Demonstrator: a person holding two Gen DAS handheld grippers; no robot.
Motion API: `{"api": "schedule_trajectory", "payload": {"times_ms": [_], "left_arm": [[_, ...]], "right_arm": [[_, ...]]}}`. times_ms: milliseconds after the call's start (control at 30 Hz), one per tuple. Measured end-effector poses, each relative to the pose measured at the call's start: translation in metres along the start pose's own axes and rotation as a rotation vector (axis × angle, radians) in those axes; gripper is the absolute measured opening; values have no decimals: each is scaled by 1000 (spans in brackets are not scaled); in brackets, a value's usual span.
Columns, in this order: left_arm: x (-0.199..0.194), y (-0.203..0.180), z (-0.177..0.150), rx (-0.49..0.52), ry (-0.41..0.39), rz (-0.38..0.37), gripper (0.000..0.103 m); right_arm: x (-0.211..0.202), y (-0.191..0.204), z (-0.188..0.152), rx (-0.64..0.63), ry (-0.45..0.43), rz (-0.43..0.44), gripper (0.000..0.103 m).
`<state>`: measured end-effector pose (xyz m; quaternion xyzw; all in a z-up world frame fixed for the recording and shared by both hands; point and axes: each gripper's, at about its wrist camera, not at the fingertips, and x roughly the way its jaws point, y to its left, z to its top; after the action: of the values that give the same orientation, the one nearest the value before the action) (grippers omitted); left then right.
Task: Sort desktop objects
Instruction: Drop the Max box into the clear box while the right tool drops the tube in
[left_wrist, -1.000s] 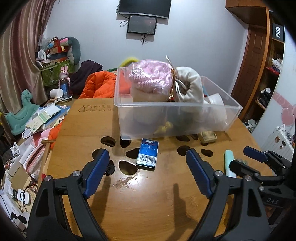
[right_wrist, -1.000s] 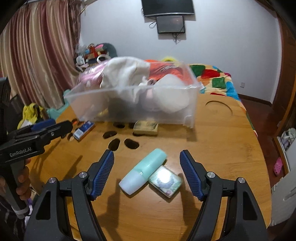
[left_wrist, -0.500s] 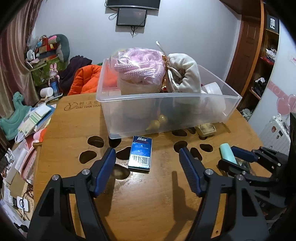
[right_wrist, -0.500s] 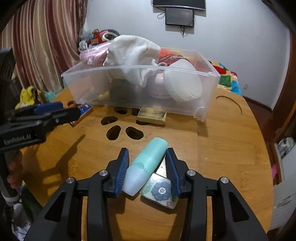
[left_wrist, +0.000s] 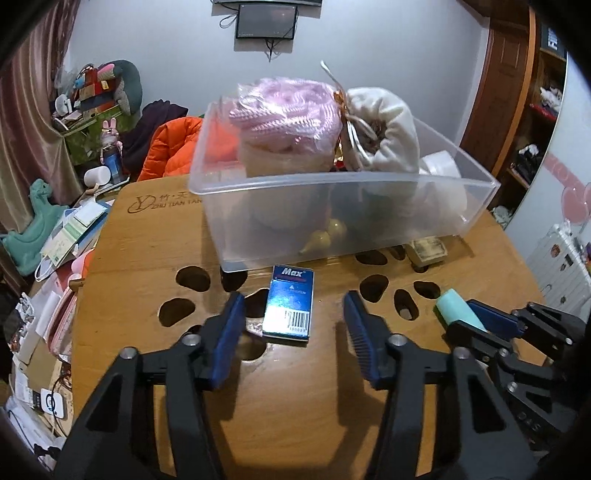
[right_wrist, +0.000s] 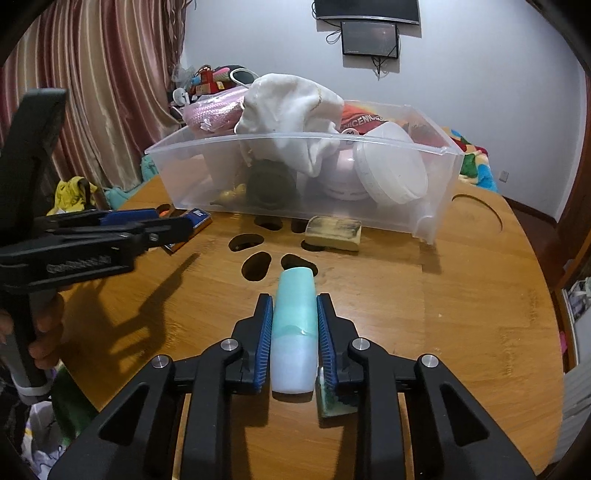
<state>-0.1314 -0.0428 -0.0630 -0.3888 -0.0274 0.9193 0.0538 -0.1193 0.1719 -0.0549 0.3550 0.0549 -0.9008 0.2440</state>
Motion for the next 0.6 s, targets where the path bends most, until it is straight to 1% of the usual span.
{"api": "schedule_trajectory", "payload": {"times_ms": [33, 167, 300, 433, 533, 600], "left_arm": [[4, 0, 1, -2, 12, 1, 43], [9, -1, 1, 0, 19, 21, 35], [11, -5, 2, 23, 15, 35, 26], [10, -15, -1, 75, -6, 85, 26], [6, -18, -4, 76, -26, 88, 26], [0, -17, -6, 61, -32, 75, 26]], "right_arm": [[0, 0, -1, 2, -1, 4, 22], [-3, 1, -2, 10, -17, 10, 22], [-11, -1, 1, 27, -47, 30, 22], [-15, -2, 8, 37, -67, 43, 22], [-17, -8, 11, 54, -75, 48, 22], [-20, -11, 13, 58, -83, 49, 22]]}}
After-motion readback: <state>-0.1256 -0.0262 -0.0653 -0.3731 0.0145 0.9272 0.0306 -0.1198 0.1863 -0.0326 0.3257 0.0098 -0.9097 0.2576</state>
